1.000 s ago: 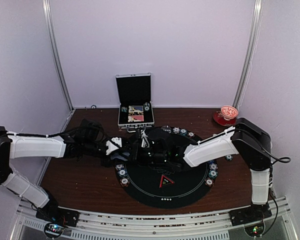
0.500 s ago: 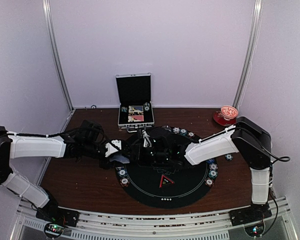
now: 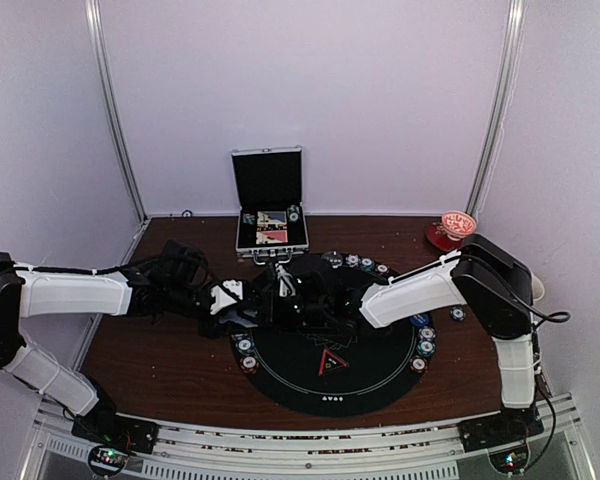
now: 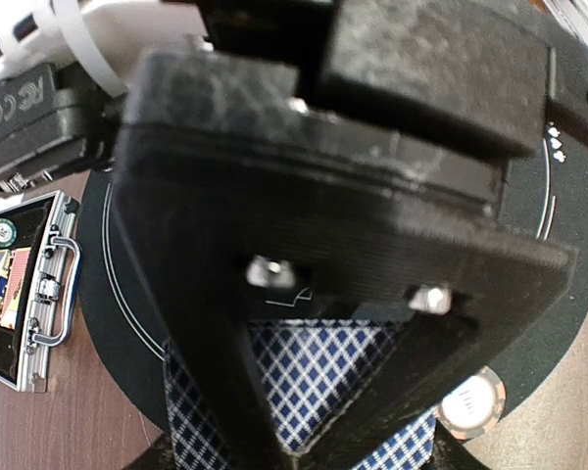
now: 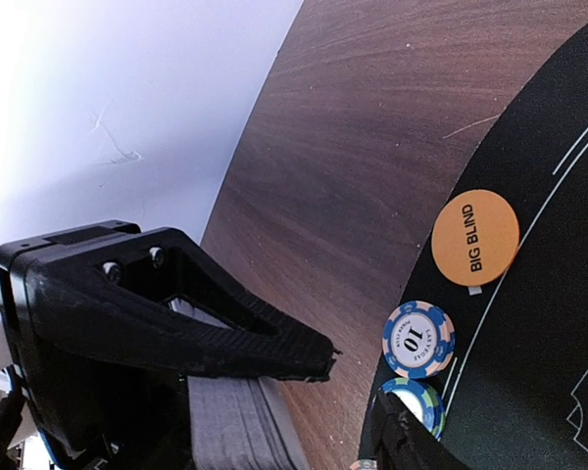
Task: Distribute texas hold em gaming equipment
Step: Pick up the poker card from the face-down deck piles, then distribute the poker card in the small blind area.
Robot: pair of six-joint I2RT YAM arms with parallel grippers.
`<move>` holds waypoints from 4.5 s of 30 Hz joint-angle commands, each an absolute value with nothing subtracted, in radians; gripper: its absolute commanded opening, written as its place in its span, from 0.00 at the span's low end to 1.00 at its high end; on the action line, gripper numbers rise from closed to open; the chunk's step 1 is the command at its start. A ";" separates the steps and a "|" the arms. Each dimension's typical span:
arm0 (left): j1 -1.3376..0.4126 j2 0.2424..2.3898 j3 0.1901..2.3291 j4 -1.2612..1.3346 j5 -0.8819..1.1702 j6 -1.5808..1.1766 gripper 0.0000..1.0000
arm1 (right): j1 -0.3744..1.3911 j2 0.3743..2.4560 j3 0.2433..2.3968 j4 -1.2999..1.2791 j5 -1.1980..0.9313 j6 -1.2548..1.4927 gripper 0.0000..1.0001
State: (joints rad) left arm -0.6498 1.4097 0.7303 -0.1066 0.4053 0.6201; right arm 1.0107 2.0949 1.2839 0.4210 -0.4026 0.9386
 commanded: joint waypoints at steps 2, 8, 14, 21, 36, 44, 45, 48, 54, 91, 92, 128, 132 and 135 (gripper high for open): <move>-0.649 1.395 0.721 -0.082 0.431 0.634 0.31 | 1.006 2.080 1.290 0.336 -0.342 0.902 0.42; -0.650 1.393 0.720 -0.083 0.434 0.635 0.31 | 0.982 2.035 1.241 0.300 -0.299 0.889 0.29; -0.650 1.396 0.722 -0.081 0.428 0.634 0.31 | 0.981 2.014 1.234 0.287 -0.310 0.877 0.26; -0.650 1.401 0.722 -0.078 0.423 0.634 0.32 | 0.986 1.967 1.207 0.300 -0.333 0.867 0.30; -0.650 1.407 0.722 -0.074 0.417 0.632 0.32 | 1.017 1.891 1.169 0.313 -0.350 0.859 0.21; -0.649 1.410 0.723 -0.074 0.417 0.632 0.32 | 1.017 1.880 1.147 0.347 -0.382 0.865 0.01; -0.649 1.410 0.723 -0.073 0.416 0.632 0.32 | 1.017 1.883 1.143 0.358 -0.389 0.870 0.00; -0.648 1.408 0.721 -0.074 0.417 0.632 0.32 | 1.018 1.888 1.139 0.377 -0.401 0.875 0.00; -0.649 1.408 0.719 -0.071 0.414 0.634 0.32 | 1.005 1.862 1.081 0.462 -0.406 0.905 0.00; -0.640 1.410 0.718 -0.058 0.407 0.626 0.32 | 0.888 1.514 0.588 0.715 -0.268 0.976 0.00; -0.639 1.410 0.718 -0.058 0.407 0.626 0.32 | 0.879 1.505 0.582 0.703 -0.264 0.974 0.00; -0.639 1.401 0.721 -0.080 0.436 0.634 0.32 | 0.126 1.524 0.573 0.114 -0.544 0.604 0.00; -0.640 1.403 0.721 -0.081 0.440 0.635 0.32 | 0.125 1.542 0.601 0.084 -0.503 0.587 0.05; -0.640 1.402 0.721 -0.083 0.441 0.635 0.32 | 0.124 1.543 0.626 0.054 -0.460 0.576 0.05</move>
